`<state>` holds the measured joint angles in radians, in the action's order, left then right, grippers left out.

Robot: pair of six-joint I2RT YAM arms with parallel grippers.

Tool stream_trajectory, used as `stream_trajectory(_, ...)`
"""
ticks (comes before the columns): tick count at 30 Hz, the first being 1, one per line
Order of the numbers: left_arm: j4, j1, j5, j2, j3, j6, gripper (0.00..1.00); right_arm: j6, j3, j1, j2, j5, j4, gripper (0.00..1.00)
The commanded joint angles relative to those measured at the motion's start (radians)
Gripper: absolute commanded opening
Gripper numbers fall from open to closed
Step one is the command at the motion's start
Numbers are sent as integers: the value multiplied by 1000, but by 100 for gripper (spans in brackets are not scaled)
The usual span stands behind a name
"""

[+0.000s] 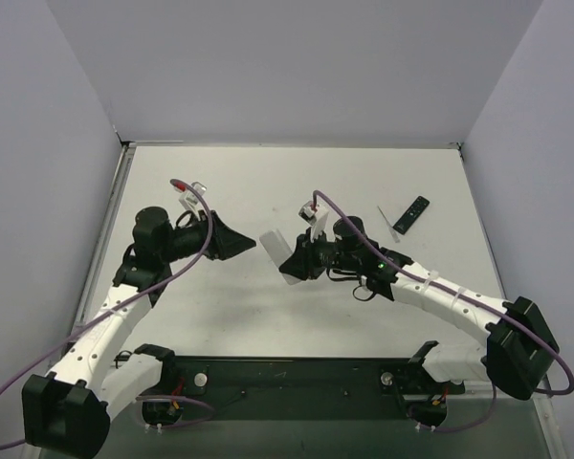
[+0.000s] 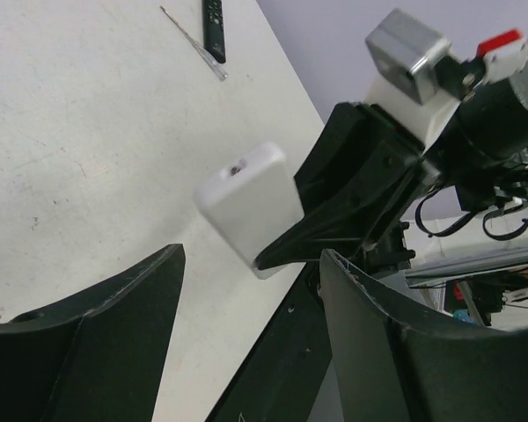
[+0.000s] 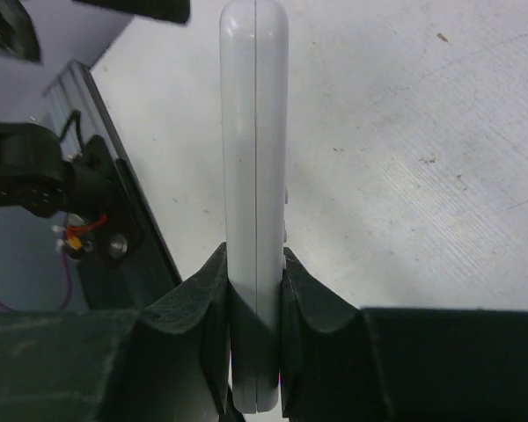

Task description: Unload the batteries from the remote control

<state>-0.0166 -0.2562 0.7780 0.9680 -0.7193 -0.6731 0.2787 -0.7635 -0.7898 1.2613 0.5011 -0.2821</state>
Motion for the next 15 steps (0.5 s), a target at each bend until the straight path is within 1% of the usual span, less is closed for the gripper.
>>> stream_trajectory(1,-190,-17,15,-31,86,-72,73,264,-8,9,-63,94,-170,0)
stream_trajectory(4,-261,-49,17,-25,124,-109,73,284,-19,-6,-69,125,-203,0)
stream_trajectory(5,-313,-60,12,-23,135,-121,73,287,-25,-9,-65,126,-204,0)
stream_trajectory(7,-359,-106,-6,-11,142,-144,73,309,-40,-19,-57,134,-206,0)
stream_trajectory(11,-365,-167,-45,32,123,-129,73,347,-36,-35,-28,171,-262,0)
stream_trajectory(12,-376,-173,-48,41,126,-137,71,353,-36,-38,-20,172,-270,0)
stream_trajectory(14,-422,-179,-52,61,138,-157,62,362,-28,-37,-7,177,-279,0)
stream_trajectory(15,-440,-178,-57,64,145,-186,57,364,-23,-32,-2,175,-279,2)
